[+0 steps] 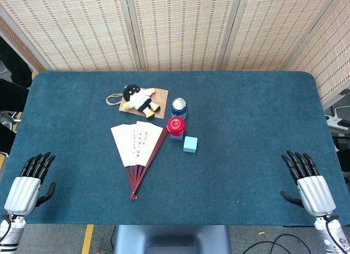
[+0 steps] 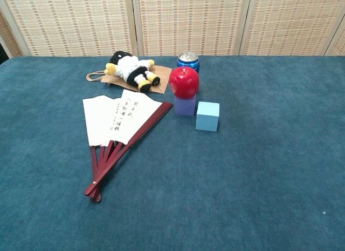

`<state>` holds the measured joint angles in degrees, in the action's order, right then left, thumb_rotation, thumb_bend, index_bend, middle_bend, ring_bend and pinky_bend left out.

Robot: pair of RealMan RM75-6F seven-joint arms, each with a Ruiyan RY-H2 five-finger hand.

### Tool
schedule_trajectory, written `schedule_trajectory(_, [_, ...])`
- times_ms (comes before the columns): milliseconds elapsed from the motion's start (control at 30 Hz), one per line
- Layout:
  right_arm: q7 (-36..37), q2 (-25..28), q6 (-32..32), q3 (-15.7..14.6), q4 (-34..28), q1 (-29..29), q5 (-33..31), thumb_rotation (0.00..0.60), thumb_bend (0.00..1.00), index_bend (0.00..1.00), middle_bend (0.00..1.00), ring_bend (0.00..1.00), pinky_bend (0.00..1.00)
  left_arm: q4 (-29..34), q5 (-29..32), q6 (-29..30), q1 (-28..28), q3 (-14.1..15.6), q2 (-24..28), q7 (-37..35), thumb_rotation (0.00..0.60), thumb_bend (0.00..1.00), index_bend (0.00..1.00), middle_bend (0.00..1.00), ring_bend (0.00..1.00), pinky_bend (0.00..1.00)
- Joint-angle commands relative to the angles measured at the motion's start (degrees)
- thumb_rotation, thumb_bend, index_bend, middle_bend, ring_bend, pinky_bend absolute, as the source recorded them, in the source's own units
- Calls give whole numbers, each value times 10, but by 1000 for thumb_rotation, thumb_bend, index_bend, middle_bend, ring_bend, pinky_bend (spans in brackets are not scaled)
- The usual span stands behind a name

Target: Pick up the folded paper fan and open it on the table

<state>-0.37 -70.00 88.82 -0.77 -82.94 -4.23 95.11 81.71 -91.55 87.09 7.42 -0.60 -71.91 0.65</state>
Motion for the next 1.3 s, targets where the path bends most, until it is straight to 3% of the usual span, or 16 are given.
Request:
schedule_trajectory(33, [0, -1, -2, 1, 1, -1, -1, 600, 55, 0, 0, 0, 0, 2, -2, 1, -1, 1, 0, 3, 600, 455, 4, 0, 0, 89])
schedule_trajectory(333, [-34, -42, -46, 21, 14, -41, -1, 600, 56, 27, 0, 0, 0, 0, 0, -9, 5, 0, -5, 2, 600, 456, 3, 0, 0, 90])
schedule_trajectory(500, [-81, -73, -135, 59, -1, -130, 7, 600, 57, 143, 0, 0, 0, -2, 2, -12, 8, -1, -9, 9, 600, 456, 3, 0, 0, 90])
schedule_trajectory(667, [-118, -102, -242, 89, -26, -223, 0, 600, 57, 186, 0, 0, 0, -1, 2, -7, 5, -1, -11, 14, 600, 457, 1, 0, 0, 89])
schedule_trajectory(867, [-201, -153, -302, 115, -39, -290, -14, 600, 57, 223, 0, 0, 0, 7, 6, -2, 0, -1, -4, 7, 600, 455, 0, 0, 0, 91])
schedule_trajectory(1033, [-240, -220, -343, 131, -2, -335, -48, 600, 61, 264, 0, 0, 0, 11, 5, 4, -2, -1, 0, 1, 600, 456, 0, 0, 0, 93])
schedule_trajectory(1300, [-264, -332, -380, 153, 121, -402, -94, 600, 131, 317, 0, 0, 0, 7, 10, -6, 1, -2, 1, -9, 600, 456, 0, 0, 0, 93])
